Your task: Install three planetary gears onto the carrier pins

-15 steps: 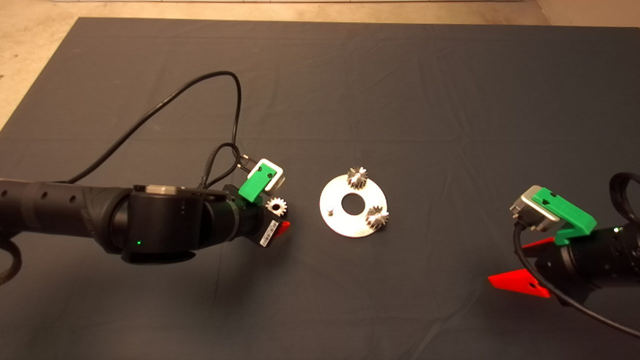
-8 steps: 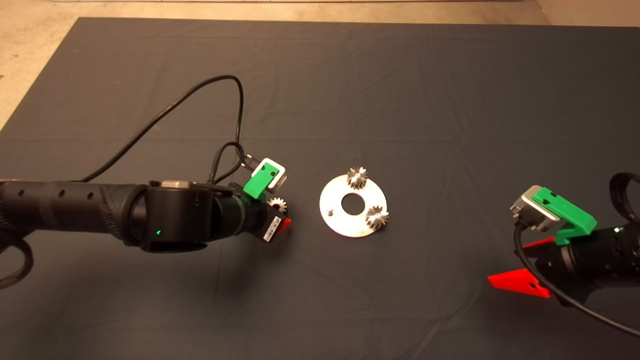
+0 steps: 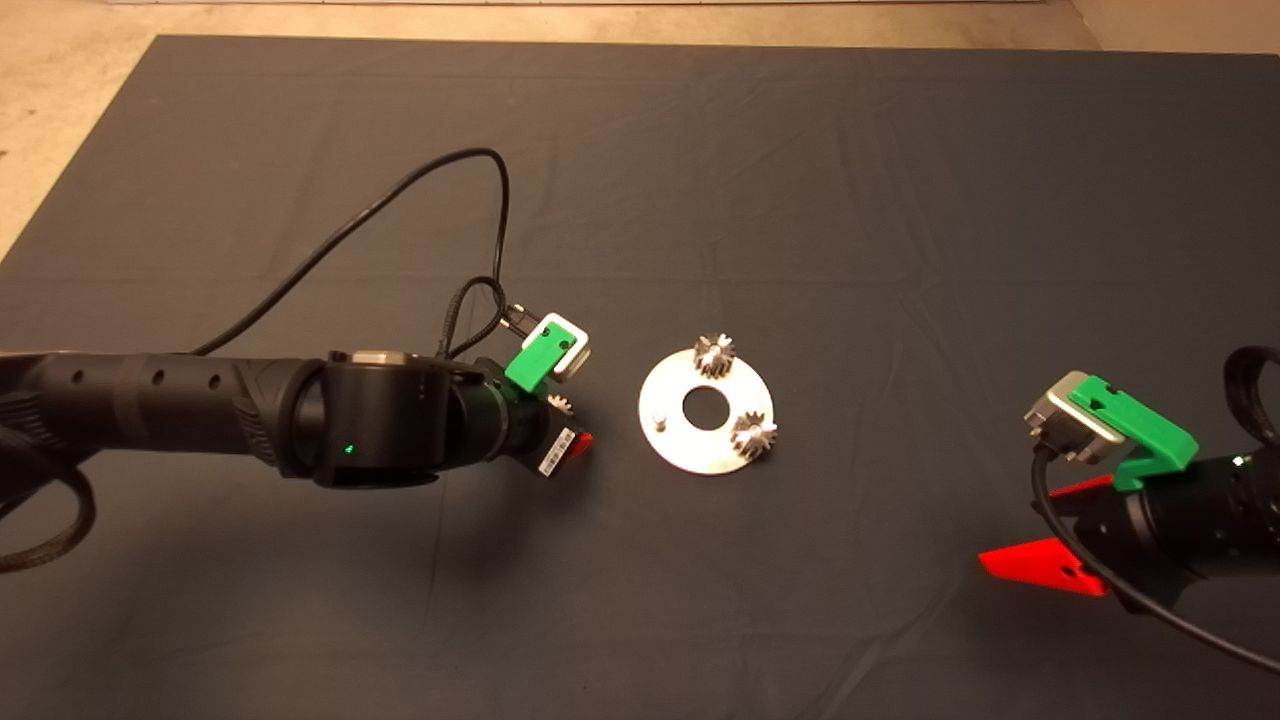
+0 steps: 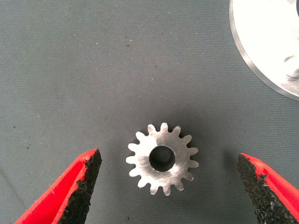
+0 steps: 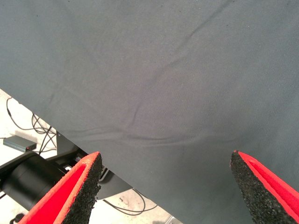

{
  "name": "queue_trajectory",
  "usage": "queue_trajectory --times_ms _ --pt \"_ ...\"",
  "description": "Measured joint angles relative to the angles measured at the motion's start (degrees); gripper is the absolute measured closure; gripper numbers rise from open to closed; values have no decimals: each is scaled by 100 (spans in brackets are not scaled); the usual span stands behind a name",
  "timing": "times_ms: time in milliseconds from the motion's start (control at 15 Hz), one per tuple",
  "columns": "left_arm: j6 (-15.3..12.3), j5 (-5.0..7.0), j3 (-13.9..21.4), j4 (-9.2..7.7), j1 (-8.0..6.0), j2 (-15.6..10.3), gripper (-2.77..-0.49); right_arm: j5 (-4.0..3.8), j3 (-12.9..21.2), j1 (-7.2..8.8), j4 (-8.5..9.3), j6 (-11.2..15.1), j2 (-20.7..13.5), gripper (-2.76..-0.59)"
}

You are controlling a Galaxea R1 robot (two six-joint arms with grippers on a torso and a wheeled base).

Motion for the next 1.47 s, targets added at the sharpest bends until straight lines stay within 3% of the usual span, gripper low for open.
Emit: queue_trajectory --times_ms 600,733,1000,1133,1333,1467 --pt "46 -8 -11 2 15 -17 -206 2 18 0 -1 0 0 -202" --pt "49 -65 -46 0 75 -17 -206 2 18 0 -1 0 0 -202" --pt "149 -67 -184 0 217 -24 -206 7 18 0 0 0 2 -202" --pt "276 -164 -212 -2 254 -19 -206 7 18 0 1 0 0 -202" --pt "283 -208 -358 -2 254 4 -206 7 18 0 1 2 0 -202" --pt "283 -301 -374 -3 254 15 -206 7 18 0 1 2 2 -202"
